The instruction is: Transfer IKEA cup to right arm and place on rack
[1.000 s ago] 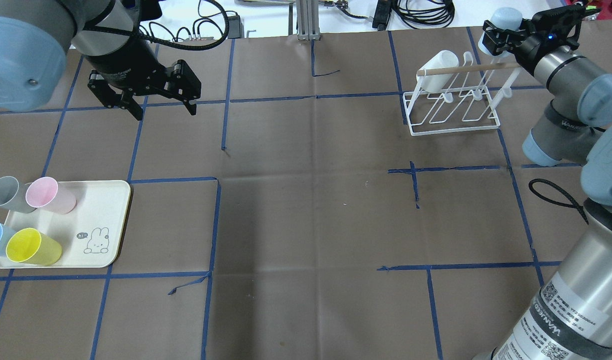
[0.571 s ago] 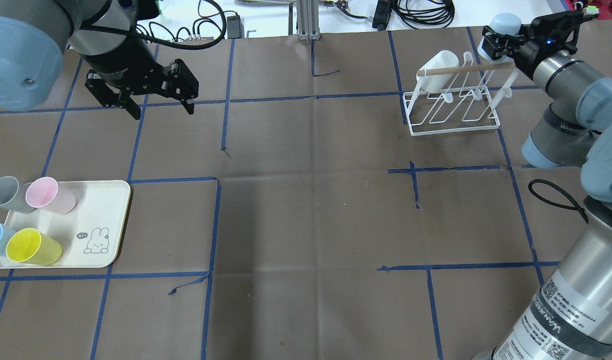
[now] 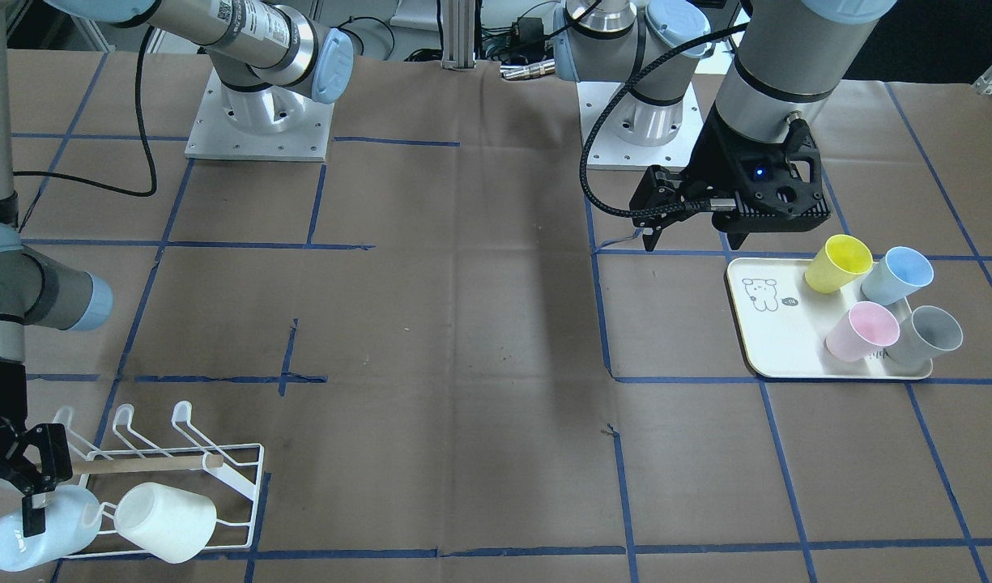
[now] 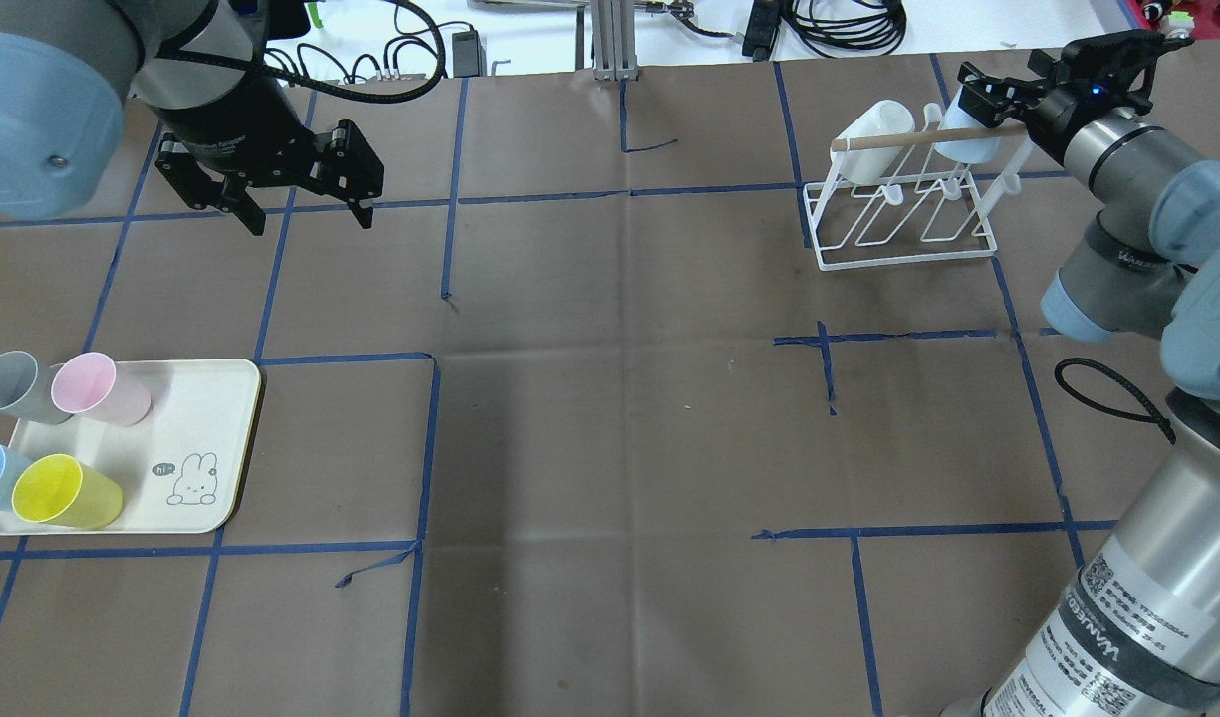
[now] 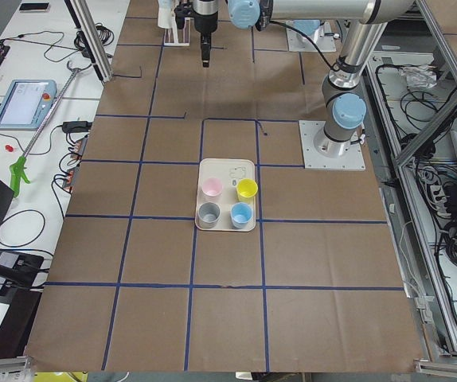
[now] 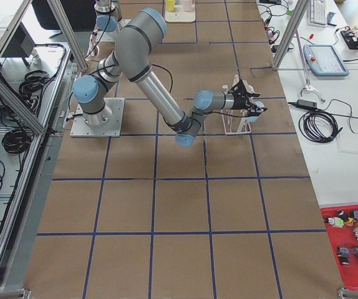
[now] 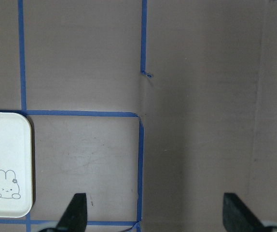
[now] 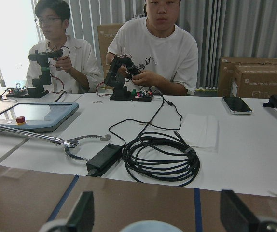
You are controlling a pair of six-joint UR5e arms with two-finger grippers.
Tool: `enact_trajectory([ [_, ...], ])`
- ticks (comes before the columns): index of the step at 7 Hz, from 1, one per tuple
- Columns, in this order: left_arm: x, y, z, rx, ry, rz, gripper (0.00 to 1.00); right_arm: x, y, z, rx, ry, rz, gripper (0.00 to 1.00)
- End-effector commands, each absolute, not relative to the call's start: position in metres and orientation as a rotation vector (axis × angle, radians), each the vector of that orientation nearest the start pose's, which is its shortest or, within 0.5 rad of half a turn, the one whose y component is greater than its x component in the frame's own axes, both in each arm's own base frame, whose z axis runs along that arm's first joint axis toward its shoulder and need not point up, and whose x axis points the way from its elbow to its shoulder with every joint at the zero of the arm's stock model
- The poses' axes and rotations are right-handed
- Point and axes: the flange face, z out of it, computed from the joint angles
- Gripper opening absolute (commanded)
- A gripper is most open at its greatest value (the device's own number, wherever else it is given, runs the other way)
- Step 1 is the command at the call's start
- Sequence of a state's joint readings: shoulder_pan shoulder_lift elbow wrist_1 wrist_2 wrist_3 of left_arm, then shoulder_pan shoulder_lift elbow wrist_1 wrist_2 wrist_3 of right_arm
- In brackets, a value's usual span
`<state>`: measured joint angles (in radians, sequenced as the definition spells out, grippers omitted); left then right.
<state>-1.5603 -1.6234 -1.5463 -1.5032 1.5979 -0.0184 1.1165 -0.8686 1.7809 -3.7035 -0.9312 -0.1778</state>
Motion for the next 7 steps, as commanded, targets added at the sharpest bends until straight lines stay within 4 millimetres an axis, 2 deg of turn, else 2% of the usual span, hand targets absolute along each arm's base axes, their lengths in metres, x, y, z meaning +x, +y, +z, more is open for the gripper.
enact_trajectory([
  [1,-0.125,-0.520,0.481,-0.051,3.104,-0.065,1.00,-0.101,-0.645,0.244,-0.213,2.383,-1.792,1.00],
  [3,-0.128,-0.519,0.480,-0.058,3.125,-0.063,1.00,-0.101,-0.646,0.258,-0.219,2.381,-1.816,1.00],
  [5,-0.127,-0.519,0.480,-0.046,3.123,-0.062,1.00,-0.100,-0.640,0.295,-0.240,2.380,-1.875,1.00],
  [7,-0.128,-0.519,0.480,-0.046,3.124,-0.062,1.00,-0.099,-0.641,0.324,-0.223,2.474,-1.678,1.00],
])
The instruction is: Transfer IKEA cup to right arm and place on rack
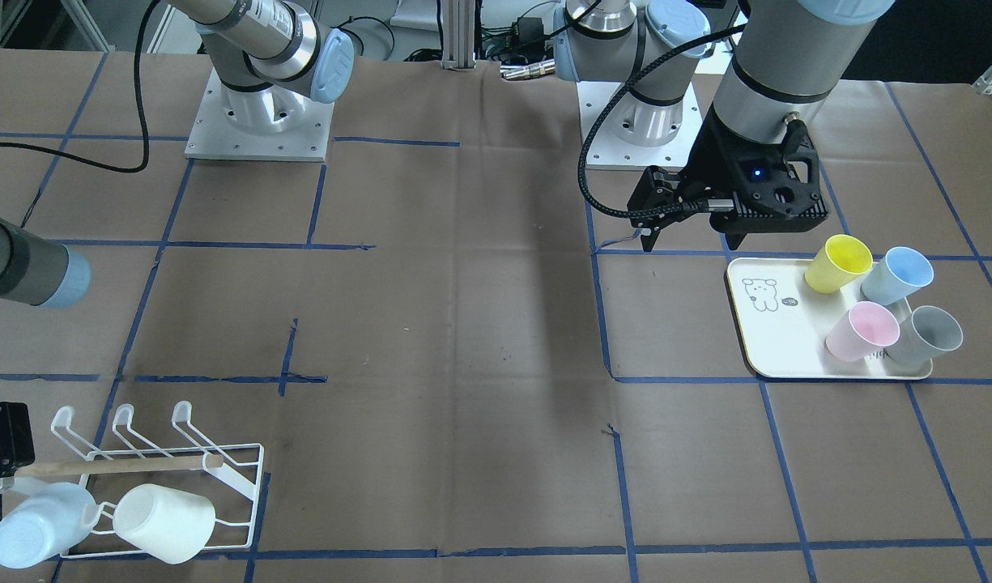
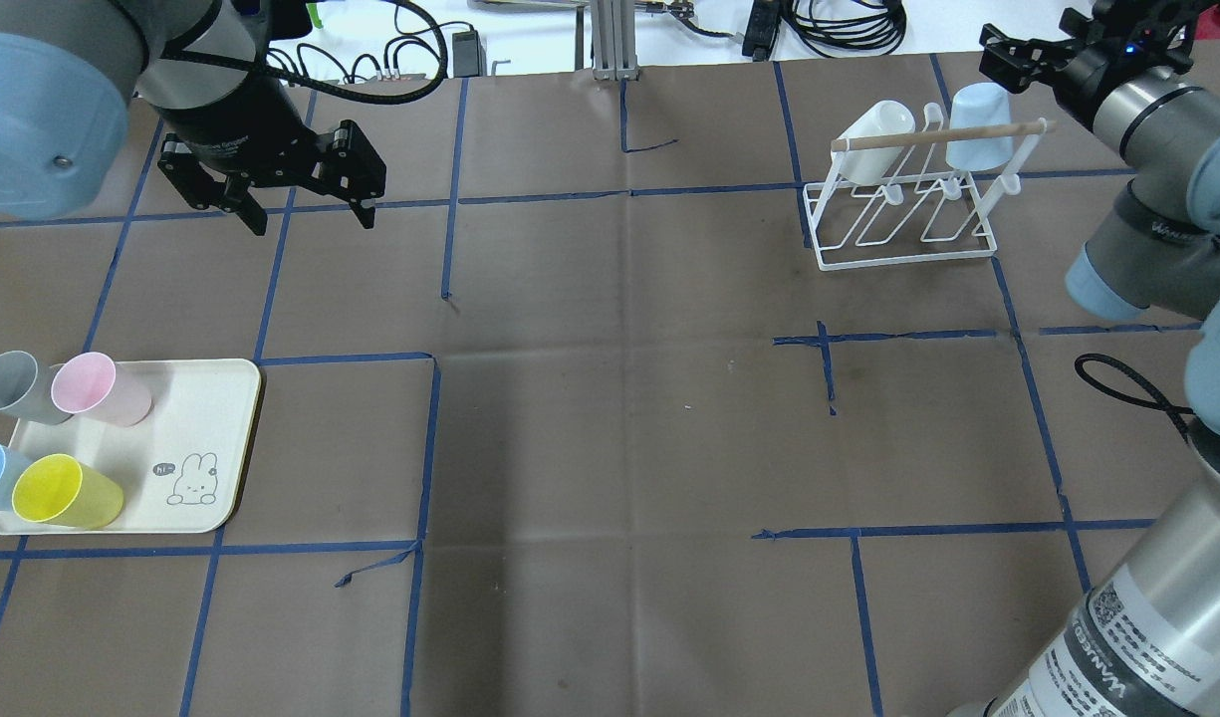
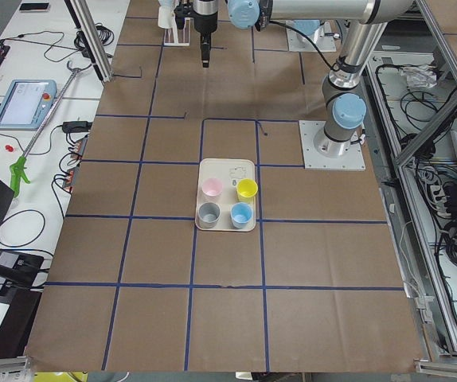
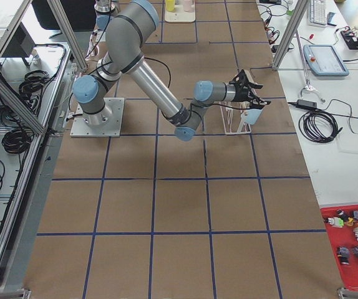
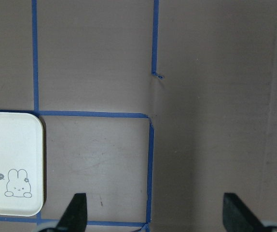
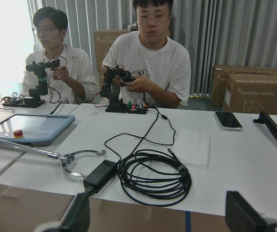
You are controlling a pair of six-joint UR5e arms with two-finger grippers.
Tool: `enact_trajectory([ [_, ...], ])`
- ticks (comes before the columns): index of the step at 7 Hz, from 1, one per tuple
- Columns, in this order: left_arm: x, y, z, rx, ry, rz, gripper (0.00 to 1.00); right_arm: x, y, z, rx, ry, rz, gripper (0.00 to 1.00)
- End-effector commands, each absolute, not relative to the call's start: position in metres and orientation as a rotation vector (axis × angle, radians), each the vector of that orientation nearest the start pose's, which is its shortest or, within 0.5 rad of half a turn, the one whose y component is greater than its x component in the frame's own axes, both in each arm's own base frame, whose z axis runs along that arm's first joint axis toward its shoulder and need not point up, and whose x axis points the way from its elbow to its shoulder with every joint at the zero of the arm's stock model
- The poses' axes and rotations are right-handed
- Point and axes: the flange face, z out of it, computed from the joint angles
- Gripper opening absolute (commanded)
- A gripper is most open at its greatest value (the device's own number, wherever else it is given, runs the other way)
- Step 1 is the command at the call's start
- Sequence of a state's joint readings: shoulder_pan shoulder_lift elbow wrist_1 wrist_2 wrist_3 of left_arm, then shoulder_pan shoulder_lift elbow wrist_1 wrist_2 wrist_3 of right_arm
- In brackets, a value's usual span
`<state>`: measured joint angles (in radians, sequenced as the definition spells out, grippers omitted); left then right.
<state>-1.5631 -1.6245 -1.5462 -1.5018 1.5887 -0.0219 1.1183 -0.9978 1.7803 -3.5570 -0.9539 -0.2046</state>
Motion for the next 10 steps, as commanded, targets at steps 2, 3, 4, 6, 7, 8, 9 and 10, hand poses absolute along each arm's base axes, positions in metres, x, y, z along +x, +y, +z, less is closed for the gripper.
enact_trajectory([
  [2,-0.128,-0.520,0.481,-0.044,3.126,-0.065,1.00,-0.097,-0.631,0.366,-0.206,2.636,-1.475,1.00],
  [3,-0.128,-0.520,0.481,-0.044,3.126,-0.065,1.00,-0.096,-0.622,0.388,-0.154,2.712,-1.407,1.00],
  [4,-0.128,-0.520,0.481,-0.044,3.126,-0.065,1.00,-0.090,-0.613,0.398,-0.104,2.786,-1.275,1.00],
  [6,-0.128,-0.520,0.481,-0.044,3.127,-0.065,1.00,-0.050,-0.597,0.409,-0.083,2.922,-0.978,1.00],
  [7,-0.128,-0.520,0.481,-0.044,3.127,-0.065,1.00,-0.029,-0.586,0.413,-0.090,2.953,-0.848,1.00],
  [8,-0.128,-0.520,0.480,-0.044,3.127,-0.063,1.00,-0.001,-0.567,0.417,-0.112,2.954,-0.620,1.00],
  [9,-0.128,-0.520,0.480,-0.044,3.127,-0.063,1.00,0.017,-0.554,0.423,-0.118,2.943,-0.432,1.00],
  [10,-0.128,-0.520,0.480,-0.044,3.127,-0.063,1.00,0.038,-0.544,0.430,-0.151,2.945,-0.260,1.00],
])
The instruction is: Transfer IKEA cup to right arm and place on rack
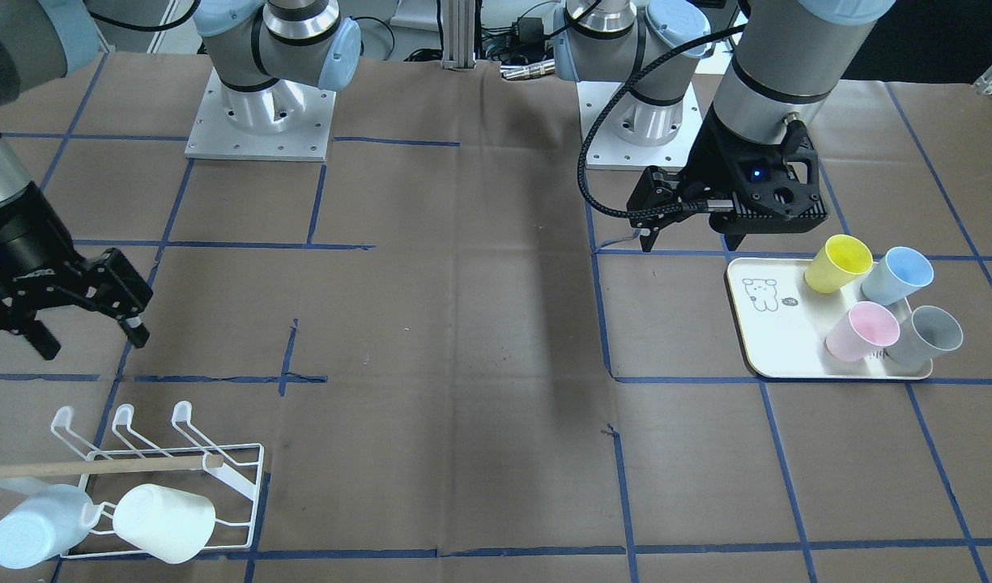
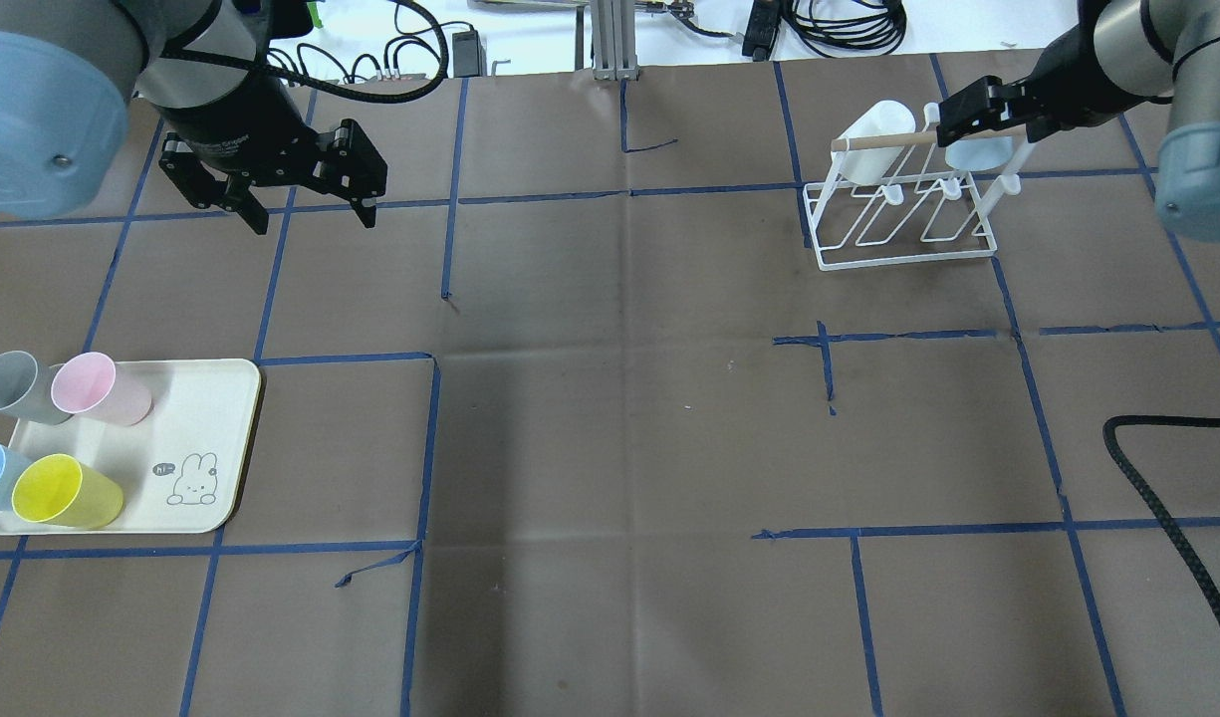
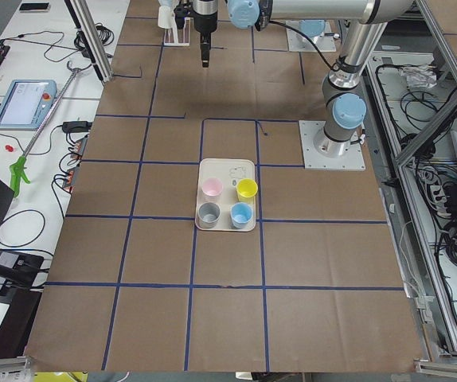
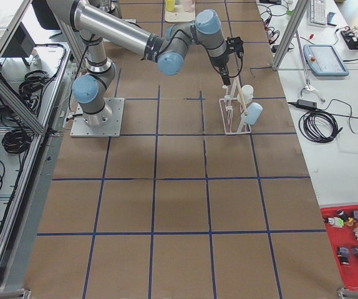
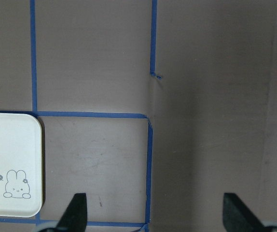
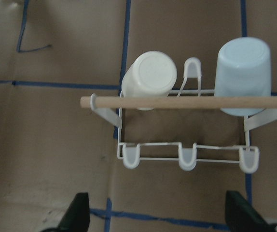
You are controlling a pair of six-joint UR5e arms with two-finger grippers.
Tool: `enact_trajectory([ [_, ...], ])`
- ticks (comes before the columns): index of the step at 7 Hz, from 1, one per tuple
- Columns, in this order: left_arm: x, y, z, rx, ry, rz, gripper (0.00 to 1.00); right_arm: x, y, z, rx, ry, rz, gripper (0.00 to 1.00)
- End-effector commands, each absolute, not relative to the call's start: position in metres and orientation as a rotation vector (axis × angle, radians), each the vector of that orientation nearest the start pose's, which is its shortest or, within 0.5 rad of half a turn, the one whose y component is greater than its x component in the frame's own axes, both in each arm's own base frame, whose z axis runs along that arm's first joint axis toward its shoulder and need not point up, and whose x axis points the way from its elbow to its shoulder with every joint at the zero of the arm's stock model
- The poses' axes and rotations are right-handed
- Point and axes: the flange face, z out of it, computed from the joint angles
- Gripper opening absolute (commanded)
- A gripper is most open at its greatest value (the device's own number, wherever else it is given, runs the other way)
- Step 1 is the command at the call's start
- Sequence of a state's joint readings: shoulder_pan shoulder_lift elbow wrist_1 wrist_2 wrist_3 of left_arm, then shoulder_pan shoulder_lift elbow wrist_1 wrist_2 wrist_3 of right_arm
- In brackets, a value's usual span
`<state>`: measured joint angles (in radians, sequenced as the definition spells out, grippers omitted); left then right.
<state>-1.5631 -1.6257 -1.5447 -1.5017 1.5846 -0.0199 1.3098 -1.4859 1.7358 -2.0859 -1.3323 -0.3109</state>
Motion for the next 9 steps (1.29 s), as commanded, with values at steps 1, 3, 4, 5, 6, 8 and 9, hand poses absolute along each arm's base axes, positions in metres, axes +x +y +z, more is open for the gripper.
enact_trajectory([
  [1,-0.128,-0.520,0.480,-0.044,3.127,-0.063,1.00,0.055,-0.534,0.434,-0.203,3.003,-0.121,1.00],
  [3,-0.128,-0.521,0.480,-0.044,3.129,-0.063,1.00,0.110,-0.508,0.451,-0.357,2.998,-0.073,1.00],
  [4,-0.128,-0.521,0.480,-0.044,3.129,-0.063,1.00,0.117,-0.487,0.463,-0.295,3.029,0.005,1.00],
  [5,-0.128,-0.521,0.480,-0.044,3.129,-0.063,1.00,0.130,-0.474,0.476,-0.089,3.048,0.041,1.00],
  [6,-0.128,-0.521,0.480,-0.044,3.129,-0.063,1.00,0.149,-0.468,0.481,0.009,3.051,0.061,1.00],
  [8,-0.128,-0.521,0.480,-0.044,3.129,-0.063,1.00,0.166,-0.461,0.475,0.066,3.099,0.091,1.00],
  [9,-0.128,-0.521,0.480,-0.044,3.129,-0.063,1.00,0.165,-0.461,0.473,0.043,3.106,0.099,1.00],
])
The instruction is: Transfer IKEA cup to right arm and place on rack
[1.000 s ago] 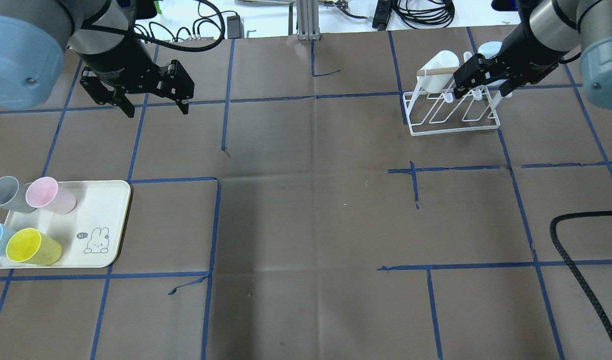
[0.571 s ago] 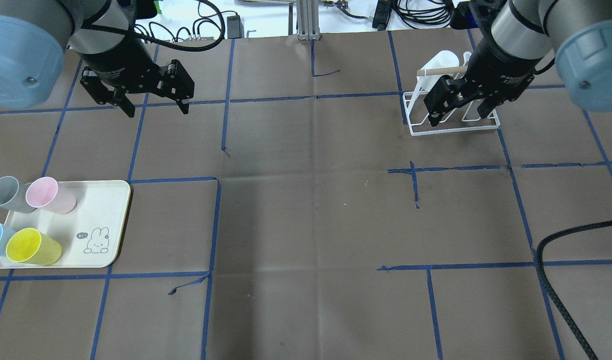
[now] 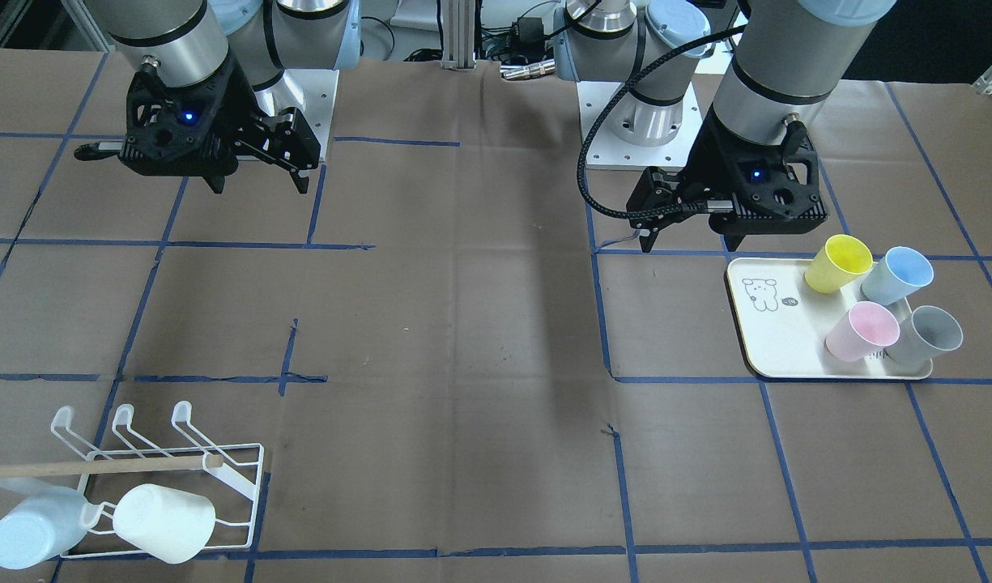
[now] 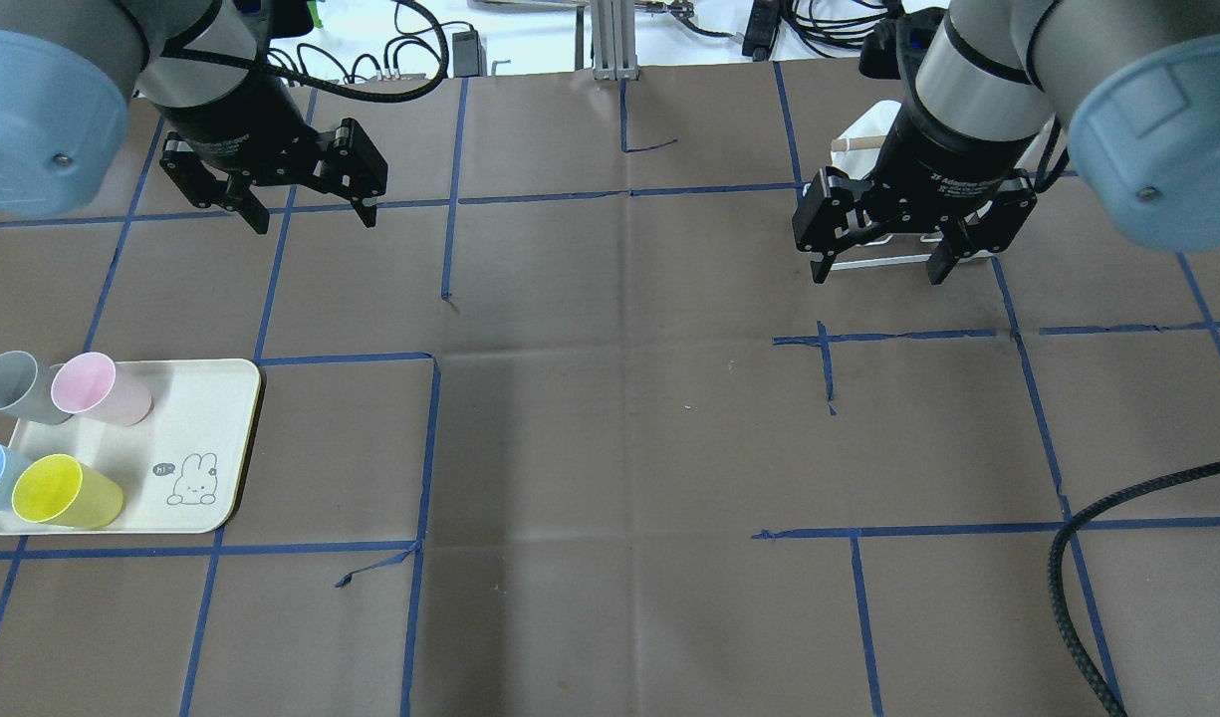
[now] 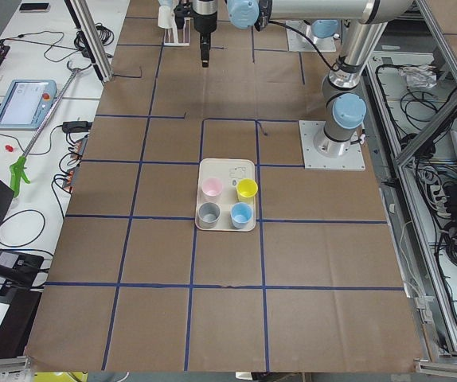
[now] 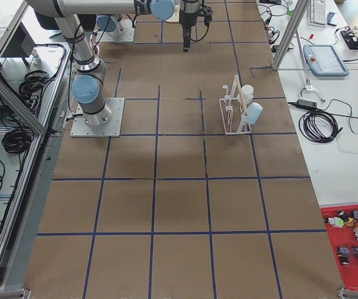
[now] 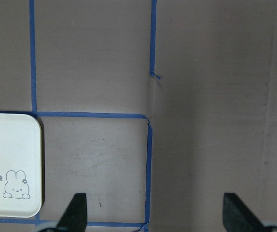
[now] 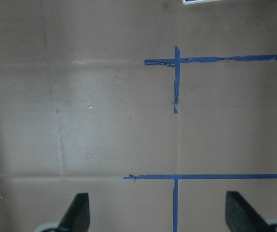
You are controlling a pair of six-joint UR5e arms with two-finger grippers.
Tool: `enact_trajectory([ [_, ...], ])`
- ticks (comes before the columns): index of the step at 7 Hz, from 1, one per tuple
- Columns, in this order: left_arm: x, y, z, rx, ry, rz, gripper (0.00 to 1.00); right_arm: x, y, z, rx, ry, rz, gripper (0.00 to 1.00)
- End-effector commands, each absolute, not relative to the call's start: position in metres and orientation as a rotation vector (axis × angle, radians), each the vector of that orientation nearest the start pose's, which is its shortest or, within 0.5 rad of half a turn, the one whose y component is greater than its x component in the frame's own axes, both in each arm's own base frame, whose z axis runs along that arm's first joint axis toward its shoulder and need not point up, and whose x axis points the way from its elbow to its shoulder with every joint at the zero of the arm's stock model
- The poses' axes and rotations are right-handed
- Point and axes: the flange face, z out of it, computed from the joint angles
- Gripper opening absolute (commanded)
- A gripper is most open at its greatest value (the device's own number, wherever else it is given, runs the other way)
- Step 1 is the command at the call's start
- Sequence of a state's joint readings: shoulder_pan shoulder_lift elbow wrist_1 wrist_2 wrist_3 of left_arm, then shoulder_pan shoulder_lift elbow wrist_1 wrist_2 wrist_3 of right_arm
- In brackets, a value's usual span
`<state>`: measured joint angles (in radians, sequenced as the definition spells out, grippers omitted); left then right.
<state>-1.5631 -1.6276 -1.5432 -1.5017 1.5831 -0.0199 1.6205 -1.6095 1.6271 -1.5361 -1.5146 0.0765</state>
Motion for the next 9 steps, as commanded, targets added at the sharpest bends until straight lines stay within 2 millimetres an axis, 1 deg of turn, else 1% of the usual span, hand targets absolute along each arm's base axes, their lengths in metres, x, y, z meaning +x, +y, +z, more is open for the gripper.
enact_trajectory([
  [1,-0.1281,-0.5207,0.4798,-0.044,3.129,-0.063,1.00,0.1648,-0.4629,0.4706,-0.007,3.108,0.105,1.00],
  [2,-0.1282,-0.5207,0.4798,-0.046,3.130,-0.063,1.00,0.1659,-0.4695,0.4664,-0.099,3.097,0.118,1.00],
  [3,-0.1290,-0.5205,0.4798,-0.046,3.130,-0.063,1.00,0.1658,-0.4726,0.4690,-0.100,3.100,0.123,1.00],
  [5,-0.1290,-0.5205,0.4798,-0.048,3.130,-0.063,1.00,0.1646,-0.4724,0.4738,-0.098,3.104,0.123,1.00],
  [7,-0.1290,-0.5205,0.4799,-0.051,3.130,-0.063,1.00,0.1640,-0.4726,0.4734,-0.098,3.111,0.121,1.00],
  [8,-0.1290,-0.5212,0.4798,-0.051,3.130,-0.063,1.00,0.1585,-0.4721,0.4726,-0.104,3.165,0.123,1.00],
  [9,-0.1290,-0.5212,0.4798,-0.051,3.130,-0.063,1.00,0.1566,-0.4710,0.4699,-0.101,3.184,0.130,1.00],
])
